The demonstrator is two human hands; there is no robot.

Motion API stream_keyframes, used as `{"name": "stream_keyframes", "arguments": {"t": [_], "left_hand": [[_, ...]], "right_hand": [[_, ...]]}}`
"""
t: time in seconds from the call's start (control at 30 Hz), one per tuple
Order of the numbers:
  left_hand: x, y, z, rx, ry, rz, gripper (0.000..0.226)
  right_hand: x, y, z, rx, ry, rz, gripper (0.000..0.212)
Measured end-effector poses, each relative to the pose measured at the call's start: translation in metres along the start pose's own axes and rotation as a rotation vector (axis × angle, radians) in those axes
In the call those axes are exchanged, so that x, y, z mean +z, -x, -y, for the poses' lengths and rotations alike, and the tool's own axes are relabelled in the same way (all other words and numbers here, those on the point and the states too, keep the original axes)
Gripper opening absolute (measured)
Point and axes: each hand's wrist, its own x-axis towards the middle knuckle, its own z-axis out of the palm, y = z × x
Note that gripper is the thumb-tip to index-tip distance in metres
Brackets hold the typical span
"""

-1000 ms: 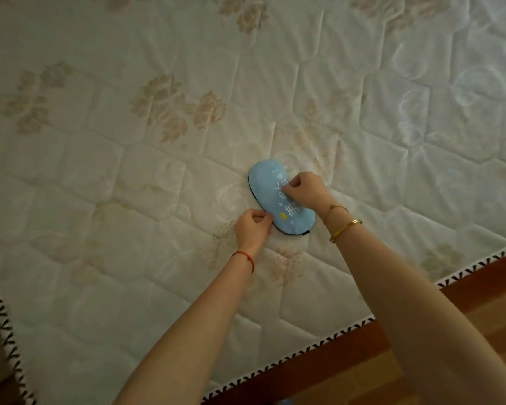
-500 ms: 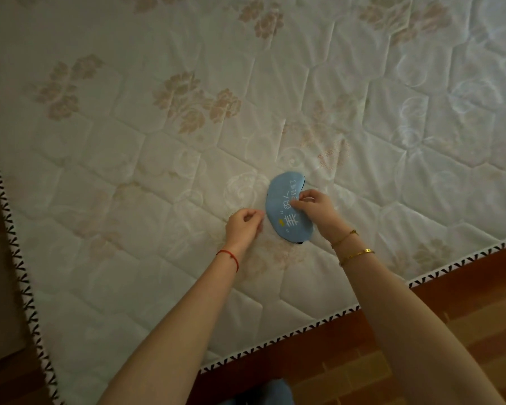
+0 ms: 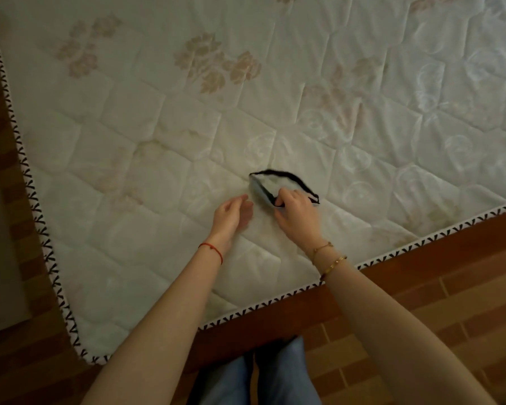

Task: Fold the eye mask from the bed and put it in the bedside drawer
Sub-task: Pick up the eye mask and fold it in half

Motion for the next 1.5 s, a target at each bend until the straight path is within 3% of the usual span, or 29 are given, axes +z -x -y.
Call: {"name": "stream_keyframes", "arguments": {"t": [0.17,0.27,0.4,0.6,0.87,0.93,1.07,1.23,1.5], "left_hand": [[-0.033,0.009,0.030,-0.126,0.065,0.007,0.027],[-0.045,0.015,0.042,-0.134,0.070,0.055,0.023],[-0.053,0.014,0.048,-0.078,-0.017,0.074,0.015],[-0.052,0.007,0.046,0.036,-0.223,0.060,0.035],[-0.040,-0.003,0.034,0.238,-0.507,-0.065,0.035],[-0.039,-0.004,0.033,0.271,-0.552,-0.091,0.030],[-0.044,-0.005,0.037,0.285,-0.582,-0.143,0.022],[-0.058,-0.007,0.048,0.269,-0.584,-0.176,0.026],[-0.072,-0.008,0.061,0.209,-0.475,-0.234,0.029]], "right_hand": [[0.043,0.053,0.006,0.005,0.073,0.051,0.003],[0.056,0.073,0.006,0.030,0.054,0.041,0.015],[0.056,0.078,0.009,0.076,0.025,-0.033,0.018],[0.045,0.077,0.001,0.201,0.037,-0.137,0.022],[0.037,0.079,-0.013,0.326,0.177,-0.282,0.016],[0.039,0.076,-0.008,0.309,0.178,-0.319,0.022],[0.059,0.066,0.012,0.135,0.149,-0.138,0.050],[0.095,0.051,0.043,-0.076,0.220,0.122,0.057],[0.108,0.071,0.022,-0.015,0.339,0.142,0.061]]}}
